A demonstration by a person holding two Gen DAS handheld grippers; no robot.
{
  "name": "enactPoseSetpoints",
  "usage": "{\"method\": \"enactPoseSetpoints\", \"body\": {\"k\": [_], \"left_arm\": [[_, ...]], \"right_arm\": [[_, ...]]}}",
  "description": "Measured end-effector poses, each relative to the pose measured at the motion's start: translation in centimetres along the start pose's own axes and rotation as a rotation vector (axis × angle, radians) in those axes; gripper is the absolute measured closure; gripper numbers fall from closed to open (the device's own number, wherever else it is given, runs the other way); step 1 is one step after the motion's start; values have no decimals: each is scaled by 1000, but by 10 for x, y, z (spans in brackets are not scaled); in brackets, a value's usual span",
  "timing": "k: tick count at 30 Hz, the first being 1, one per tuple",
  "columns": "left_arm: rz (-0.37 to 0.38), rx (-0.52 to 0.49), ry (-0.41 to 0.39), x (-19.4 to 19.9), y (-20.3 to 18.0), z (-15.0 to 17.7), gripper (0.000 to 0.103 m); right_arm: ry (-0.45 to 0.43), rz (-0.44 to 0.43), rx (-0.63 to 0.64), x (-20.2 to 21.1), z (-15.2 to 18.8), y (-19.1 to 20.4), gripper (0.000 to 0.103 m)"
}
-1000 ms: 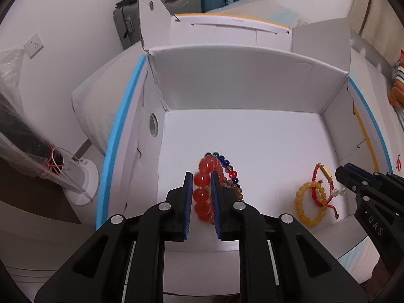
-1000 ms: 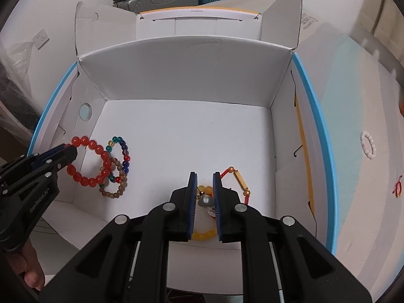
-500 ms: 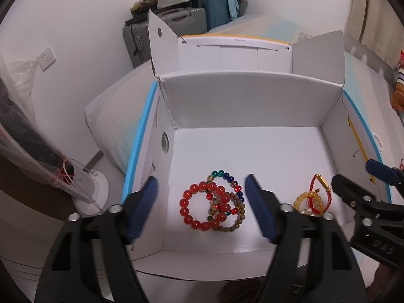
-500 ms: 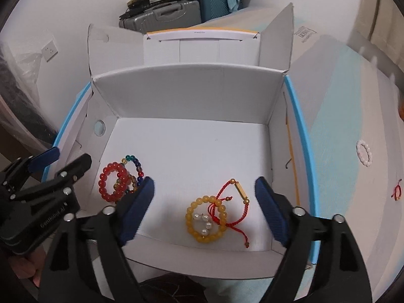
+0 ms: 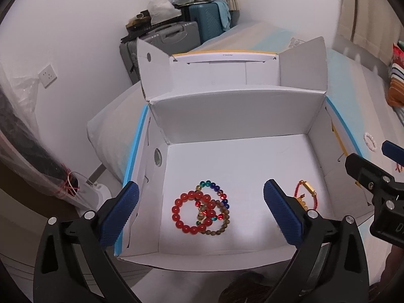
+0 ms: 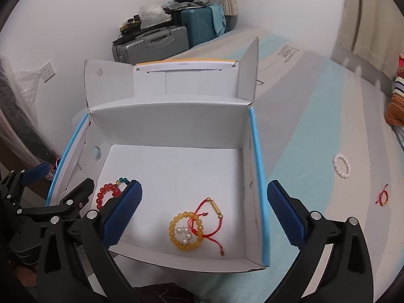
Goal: Organize jewelry
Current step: 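Move both tools back to the white bead and red cord bracelets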
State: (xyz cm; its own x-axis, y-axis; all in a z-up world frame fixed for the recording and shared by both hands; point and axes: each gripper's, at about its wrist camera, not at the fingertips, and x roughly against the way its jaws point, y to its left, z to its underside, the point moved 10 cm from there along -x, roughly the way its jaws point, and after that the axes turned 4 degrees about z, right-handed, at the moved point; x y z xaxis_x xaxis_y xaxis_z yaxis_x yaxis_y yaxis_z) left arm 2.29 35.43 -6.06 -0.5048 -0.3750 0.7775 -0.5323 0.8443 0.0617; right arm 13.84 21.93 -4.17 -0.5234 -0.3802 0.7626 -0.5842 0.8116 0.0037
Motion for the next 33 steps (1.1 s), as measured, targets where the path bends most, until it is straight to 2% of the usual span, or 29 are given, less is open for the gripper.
{"method": "enactPoseSetpoints", "body": {"k": [9, 17, 27, 33], "left_arm": [[15, -23, -6, 10, -23, -3, 6], [50, -60, -26, 20, -60, -13, 6], [125, -129, -46, 25, -132, -26, 6], [195, -181, -56, 22, -192, -38, 6]], "right_arm": [[-35, 32, -28, 18, -6, -31, 8], [-110, 103, -17, 41, -14, -71, 8], [-124, 158, -80, 57, -15, -131, 8], [-117, 208, -160, 61, -9, -191, 8]]}}
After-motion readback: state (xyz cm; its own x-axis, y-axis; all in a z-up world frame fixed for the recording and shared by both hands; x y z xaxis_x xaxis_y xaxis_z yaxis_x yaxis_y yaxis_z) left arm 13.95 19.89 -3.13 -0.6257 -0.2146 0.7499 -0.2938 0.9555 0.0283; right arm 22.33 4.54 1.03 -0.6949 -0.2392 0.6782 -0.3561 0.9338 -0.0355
